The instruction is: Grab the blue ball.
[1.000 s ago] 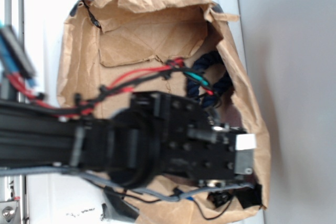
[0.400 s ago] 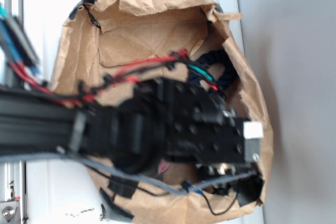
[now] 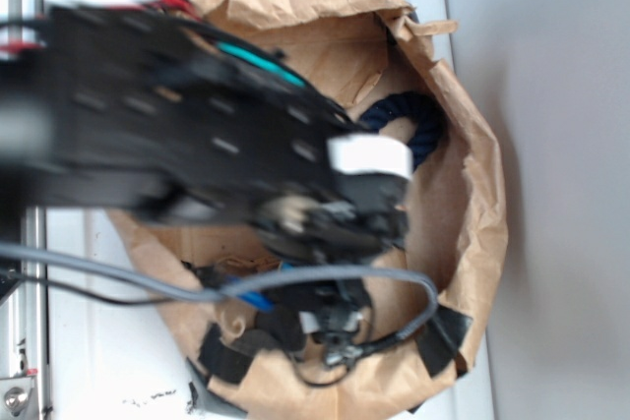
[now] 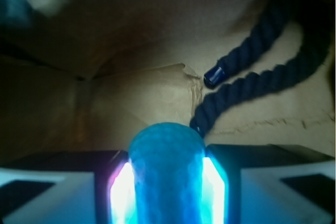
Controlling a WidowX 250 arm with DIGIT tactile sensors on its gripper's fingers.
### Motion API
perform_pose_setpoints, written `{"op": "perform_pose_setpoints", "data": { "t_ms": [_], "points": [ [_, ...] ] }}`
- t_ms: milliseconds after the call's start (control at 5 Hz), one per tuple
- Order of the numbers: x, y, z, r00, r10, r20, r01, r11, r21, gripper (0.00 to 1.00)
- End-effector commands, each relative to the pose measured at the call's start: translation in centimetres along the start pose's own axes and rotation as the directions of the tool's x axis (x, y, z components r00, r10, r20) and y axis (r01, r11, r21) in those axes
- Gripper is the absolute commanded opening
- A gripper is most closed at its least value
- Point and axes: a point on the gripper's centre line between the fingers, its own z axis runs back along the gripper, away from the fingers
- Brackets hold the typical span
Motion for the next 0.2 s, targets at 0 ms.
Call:
{"op": "perform_pose_setpoints", "data": {
  "t_ms": [0],
  "points": [
    [0.28,0.87,4.53,0.998,-0.055,-0.016,0.054,0.998,-0.042,0.00]
  ]
}}
